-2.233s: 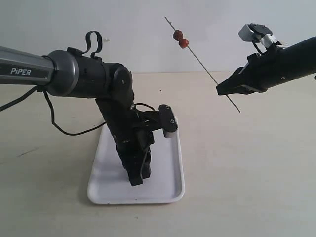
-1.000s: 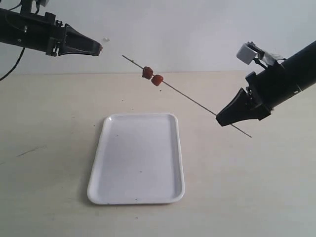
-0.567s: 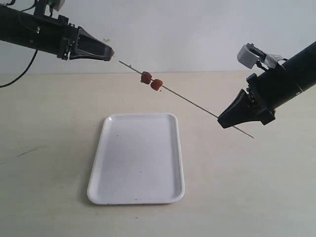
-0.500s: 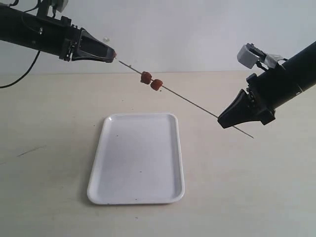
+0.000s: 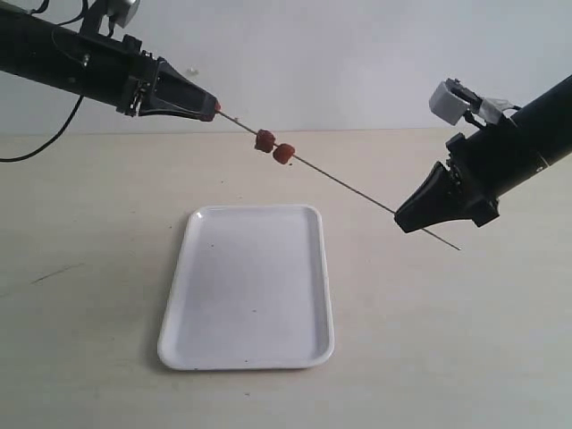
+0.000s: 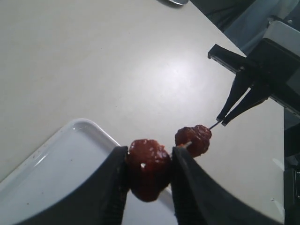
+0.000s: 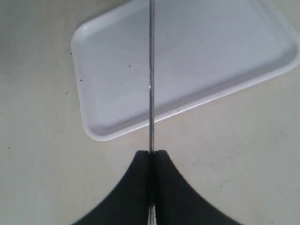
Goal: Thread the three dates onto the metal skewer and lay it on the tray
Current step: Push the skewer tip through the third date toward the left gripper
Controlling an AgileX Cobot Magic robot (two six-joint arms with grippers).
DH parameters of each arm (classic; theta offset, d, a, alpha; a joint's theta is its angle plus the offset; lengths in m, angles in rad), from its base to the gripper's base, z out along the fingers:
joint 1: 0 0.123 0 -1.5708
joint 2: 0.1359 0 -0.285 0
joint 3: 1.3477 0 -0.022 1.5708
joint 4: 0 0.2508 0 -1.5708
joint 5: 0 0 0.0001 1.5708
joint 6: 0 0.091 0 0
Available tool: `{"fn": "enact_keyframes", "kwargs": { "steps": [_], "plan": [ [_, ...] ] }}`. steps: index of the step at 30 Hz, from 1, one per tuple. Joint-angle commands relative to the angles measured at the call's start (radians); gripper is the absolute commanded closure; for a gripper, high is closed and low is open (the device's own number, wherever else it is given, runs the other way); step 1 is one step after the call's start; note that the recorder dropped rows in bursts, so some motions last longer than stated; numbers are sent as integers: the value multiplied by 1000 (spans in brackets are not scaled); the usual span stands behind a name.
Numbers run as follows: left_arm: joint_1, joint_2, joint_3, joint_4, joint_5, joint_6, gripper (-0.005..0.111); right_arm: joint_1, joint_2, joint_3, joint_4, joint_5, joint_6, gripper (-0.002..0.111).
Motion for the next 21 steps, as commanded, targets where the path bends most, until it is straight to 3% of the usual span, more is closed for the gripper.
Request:
{"fn": "enact_keyframes", "kwargs": {
  "steps": [1,21],
  "plan": [
    [0,-12,-2,-8,8,-6,74,0,2,-7,-4,9,-8,108],
    [15,-12,-2,-8,8,-3,74,0,2,-7,-15,9,-8,108]
  ]
}}
